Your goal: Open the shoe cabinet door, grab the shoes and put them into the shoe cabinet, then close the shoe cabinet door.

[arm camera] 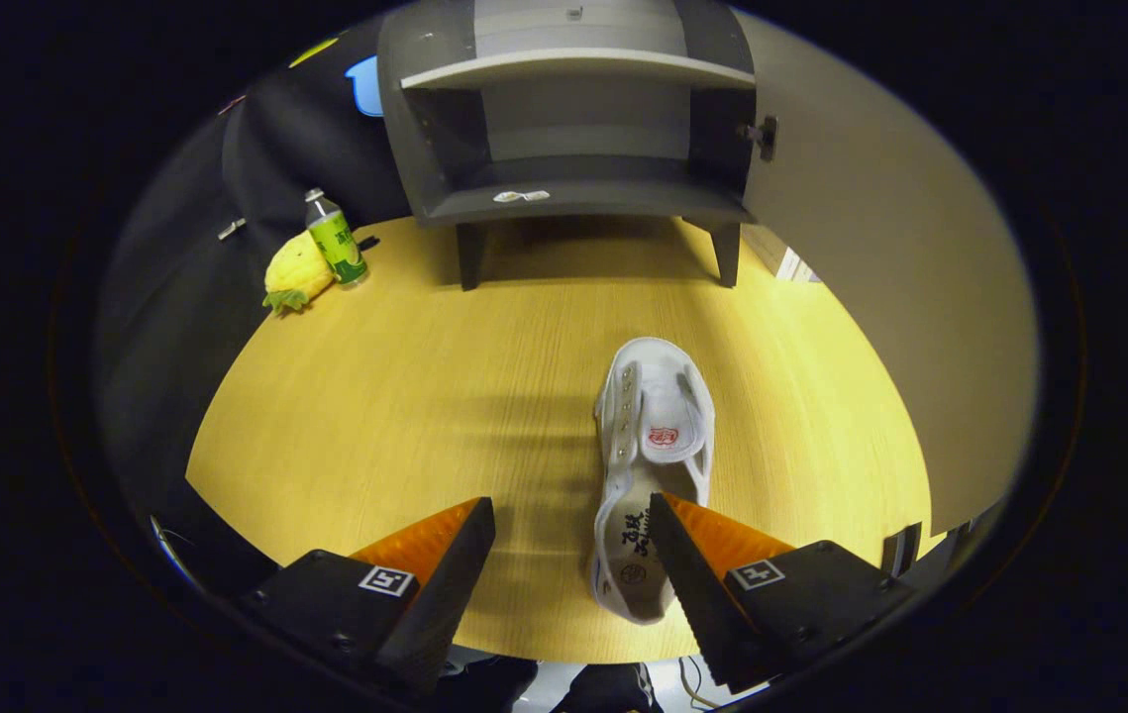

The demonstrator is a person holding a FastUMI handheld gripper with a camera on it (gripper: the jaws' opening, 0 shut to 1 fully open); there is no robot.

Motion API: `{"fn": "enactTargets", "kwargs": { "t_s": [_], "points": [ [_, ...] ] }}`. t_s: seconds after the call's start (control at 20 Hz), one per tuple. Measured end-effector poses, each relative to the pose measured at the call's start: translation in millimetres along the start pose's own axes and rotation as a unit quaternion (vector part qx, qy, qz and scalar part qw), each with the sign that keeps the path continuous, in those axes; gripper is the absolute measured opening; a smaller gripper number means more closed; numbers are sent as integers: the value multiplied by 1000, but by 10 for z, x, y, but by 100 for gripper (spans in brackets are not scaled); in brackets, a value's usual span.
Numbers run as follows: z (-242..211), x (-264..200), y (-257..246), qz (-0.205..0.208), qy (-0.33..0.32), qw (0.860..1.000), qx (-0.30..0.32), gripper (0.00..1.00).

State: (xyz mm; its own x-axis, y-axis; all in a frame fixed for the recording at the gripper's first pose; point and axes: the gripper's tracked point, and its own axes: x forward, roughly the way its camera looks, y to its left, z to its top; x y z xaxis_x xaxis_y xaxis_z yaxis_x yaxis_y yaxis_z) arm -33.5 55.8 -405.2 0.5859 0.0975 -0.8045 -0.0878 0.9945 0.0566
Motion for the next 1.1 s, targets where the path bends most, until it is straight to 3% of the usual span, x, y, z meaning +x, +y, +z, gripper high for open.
{"fn": "enactTargets", "kwargs": {
  "t_s": [0.2, 0.45, 0.55, 0.65, 0.75, 0.85, 0.9, 1.1],
  "points": [
    [-47, 325, -31, -3, 18, 1000, -1, 99],
    [104, 608, -105, -28, 8, 999, -42, 90],
    [111, 674, -178, -39, 13, 997, -61, 75],
    [133, 722, -282, -50, 15, 996, -68, 46],
    [140, 715, -260, -31, 19, 998, -55, 22],
    [142, 691, -245, -10, 29, 998, -52, 21],
    [132, 699, -236, -3, 30, 998, -57, 11],
    [123, 699, -212, 33, 37, 994, -93, 7]
  ]
}}
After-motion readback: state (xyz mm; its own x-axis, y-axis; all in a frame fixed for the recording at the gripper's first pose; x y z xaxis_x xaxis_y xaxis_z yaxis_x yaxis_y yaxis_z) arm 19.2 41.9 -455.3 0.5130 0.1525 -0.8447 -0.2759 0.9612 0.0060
